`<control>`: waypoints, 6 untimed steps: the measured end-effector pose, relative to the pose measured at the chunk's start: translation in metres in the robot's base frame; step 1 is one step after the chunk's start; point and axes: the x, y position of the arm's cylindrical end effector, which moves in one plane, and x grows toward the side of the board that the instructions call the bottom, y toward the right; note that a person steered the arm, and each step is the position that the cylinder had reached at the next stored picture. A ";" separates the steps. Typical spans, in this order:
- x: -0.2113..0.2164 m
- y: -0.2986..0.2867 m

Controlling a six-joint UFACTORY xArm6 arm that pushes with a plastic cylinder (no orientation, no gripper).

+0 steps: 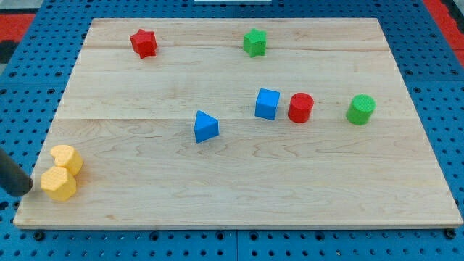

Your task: Separate the yellow star and yellow hexagon from each other

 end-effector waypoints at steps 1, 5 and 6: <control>-0.018 0.042; -0.050 0.149; -0.040 0.129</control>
